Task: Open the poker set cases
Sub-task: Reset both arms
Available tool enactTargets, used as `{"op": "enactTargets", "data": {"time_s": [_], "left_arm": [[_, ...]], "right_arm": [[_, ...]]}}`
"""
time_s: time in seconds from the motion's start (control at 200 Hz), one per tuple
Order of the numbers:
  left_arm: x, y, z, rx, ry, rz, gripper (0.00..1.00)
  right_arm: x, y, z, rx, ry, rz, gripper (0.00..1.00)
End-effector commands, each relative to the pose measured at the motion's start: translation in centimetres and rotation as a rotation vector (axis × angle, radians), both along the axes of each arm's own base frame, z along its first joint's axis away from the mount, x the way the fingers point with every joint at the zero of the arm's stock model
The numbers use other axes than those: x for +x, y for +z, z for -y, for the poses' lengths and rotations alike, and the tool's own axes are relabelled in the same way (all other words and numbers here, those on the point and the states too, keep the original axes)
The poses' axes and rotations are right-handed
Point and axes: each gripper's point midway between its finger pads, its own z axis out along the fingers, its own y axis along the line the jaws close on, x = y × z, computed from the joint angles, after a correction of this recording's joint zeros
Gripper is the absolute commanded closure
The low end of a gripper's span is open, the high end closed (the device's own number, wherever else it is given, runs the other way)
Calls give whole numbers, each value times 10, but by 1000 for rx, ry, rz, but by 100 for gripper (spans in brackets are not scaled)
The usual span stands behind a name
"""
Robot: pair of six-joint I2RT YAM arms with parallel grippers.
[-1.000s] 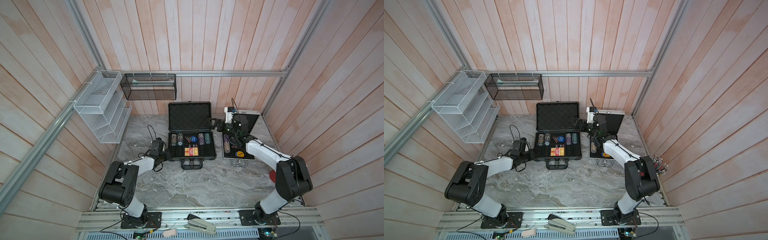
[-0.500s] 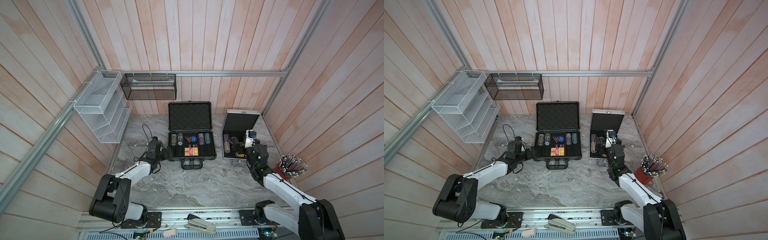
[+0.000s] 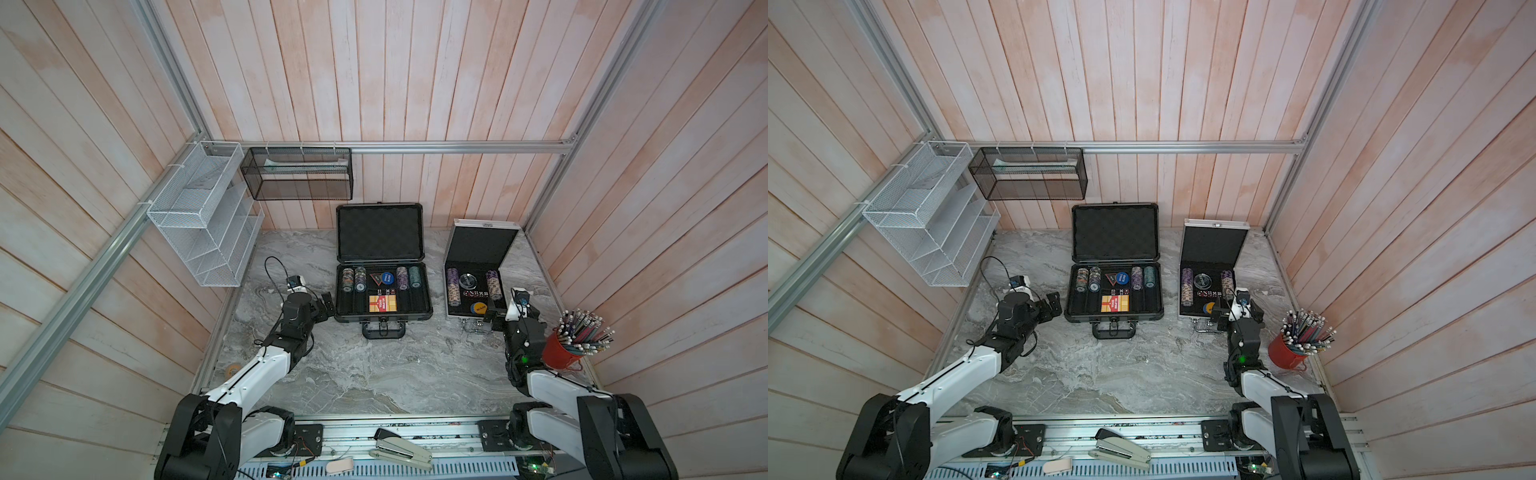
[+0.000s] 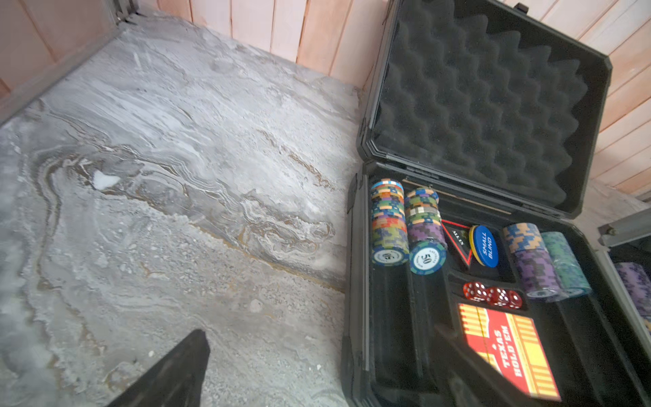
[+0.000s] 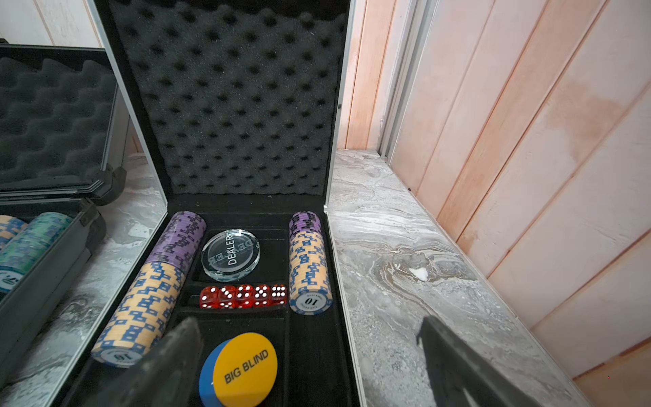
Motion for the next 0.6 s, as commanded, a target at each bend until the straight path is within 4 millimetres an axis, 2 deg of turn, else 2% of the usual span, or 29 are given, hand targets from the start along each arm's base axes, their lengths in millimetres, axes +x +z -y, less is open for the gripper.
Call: {"op": "enactTargets", "data": {"time_s": [0.0, 0.265, 0.47, 0.595], "left_arm": [[3, 19, -15, 77, 48, 99, 0], [8, 28, -34, 208, 108, 134, 0], [14, 33, -54, 312, 160, 176, 0], [15, 31, -72, 319, 206, 210, 0]], "right_arm": [[5, 20, 1, 9, 2, 102, 2], [24, 17, -1, 3, 27, 100, 2], [29, -2, 3, -2, 14, 83, 2], [38, -6, 7, 9, -1, 70, 2]]}}
